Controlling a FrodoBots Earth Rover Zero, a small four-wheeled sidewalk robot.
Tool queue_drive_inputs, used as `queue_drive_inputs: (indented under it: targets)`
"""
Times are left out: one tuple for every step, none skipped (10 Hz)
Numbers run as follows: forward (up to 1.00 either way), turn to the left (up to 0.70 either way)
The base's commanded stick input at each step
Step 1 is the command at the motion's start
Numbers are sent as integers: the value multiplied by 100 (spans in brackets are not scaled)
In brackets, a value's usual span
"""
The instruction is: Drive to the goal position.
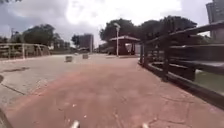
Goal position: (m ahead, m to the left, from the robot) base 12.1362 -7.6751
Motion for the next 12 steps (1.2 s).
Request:
queue_drive_inputs:
  targets:
    - [70, -33]
    - [70, -30]
    - [70, -11]
    - [70, 0]
    - [70, 0]
    - [70, 0]
    - [70, 0]
    - [70, 0]
    - [70, 0]
    - [70, 0]
    - [70, 0]
    - [70, 0]
